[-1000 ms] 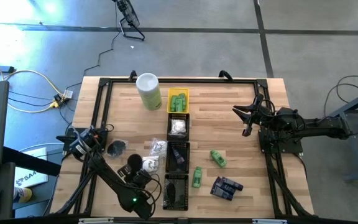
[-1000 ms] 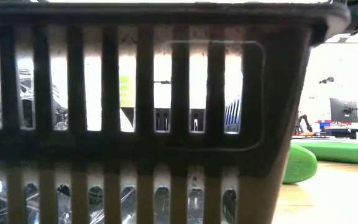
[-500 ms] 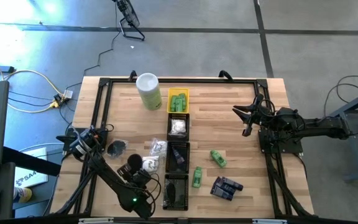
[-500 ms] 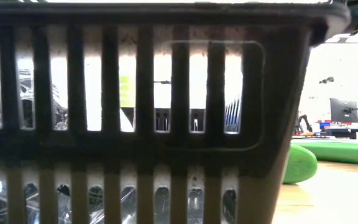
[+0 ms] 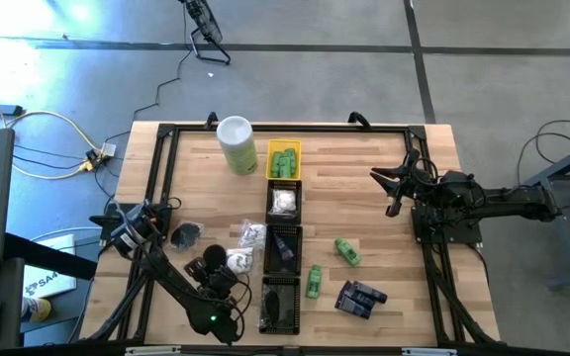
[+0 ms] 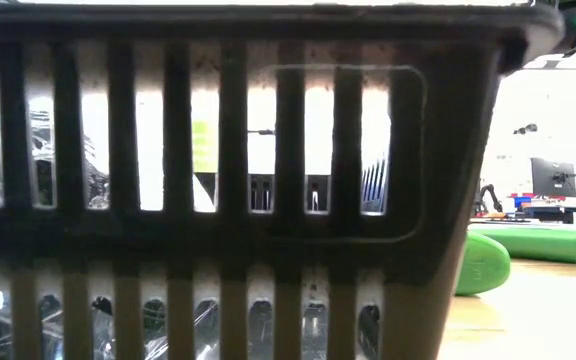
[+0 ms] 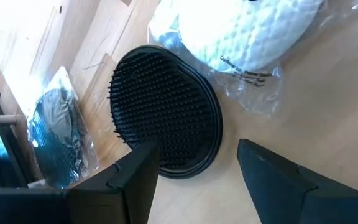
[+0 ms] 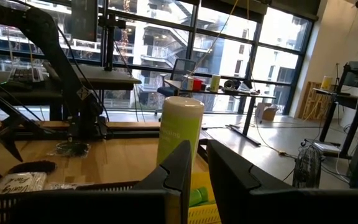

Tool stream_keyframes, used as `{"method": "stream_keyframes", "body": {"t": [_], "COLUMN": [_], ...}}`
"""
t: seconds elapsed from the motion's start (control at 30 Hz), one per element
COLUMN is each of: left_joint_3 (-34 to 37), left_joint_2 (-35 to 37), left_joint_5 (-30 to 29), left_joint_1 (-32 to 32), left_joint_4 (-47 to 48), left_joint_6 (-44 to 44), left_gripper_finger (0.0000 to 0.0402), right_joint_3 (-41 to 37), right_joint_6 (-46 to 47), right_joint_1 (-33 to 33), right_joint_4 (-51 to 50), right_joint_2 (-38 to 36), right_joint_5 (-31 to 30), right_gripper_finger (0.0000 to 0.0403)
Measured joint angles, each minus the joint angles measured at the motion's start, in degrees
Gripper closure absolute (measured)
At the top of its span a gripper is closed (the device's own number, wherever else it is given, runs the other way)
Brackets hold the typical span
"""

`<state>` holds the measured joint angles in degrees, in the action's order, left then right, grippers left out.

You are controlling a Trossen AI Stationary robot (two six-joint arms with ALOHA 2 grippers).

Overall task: Pick & Place Travel size toiletries
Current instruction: Put the right black hairbrush into the bottom black basket

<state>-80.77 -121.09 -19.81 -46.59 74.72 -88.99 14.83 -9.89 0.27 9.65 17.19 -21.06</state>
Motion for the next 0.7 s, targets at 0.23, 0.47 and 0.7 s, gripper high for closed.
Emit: {"method": "stream_keyframes", "body": {"t": [0.23, 0.47, 0.7], "left_joint_3": [0.04, 0.04, 0.11], "left_joint_2": [-0.12, -0.25, -0.38], "left_joint_5": [-0.05, -0.07, -0.03], "left_joint_1": [0.02, 0.02, 0.09], "left_joint_4": [-0.60, -1.95, -2.56], "left_joint_6": [-0.02, -0.02, -0.90], "left_gripper_finger": [0.0199, 0.0305, 0.0394], "right_joint_3": [0.00, 0.00, 0.00], "right_joint_6": [-0.02, -0.04, -0.04], "right_joint_1": [-0.02, 0.00, -0.01], "right_joint_4": [0.00, 0.00, 0.00], "right_joint_2": [0.00, -0.02, -0.01], "right_joint_5": [0.00, 0.00, 0.00], "right_gripper_finger": [0.0357, 0.0357, 0.0357]}}
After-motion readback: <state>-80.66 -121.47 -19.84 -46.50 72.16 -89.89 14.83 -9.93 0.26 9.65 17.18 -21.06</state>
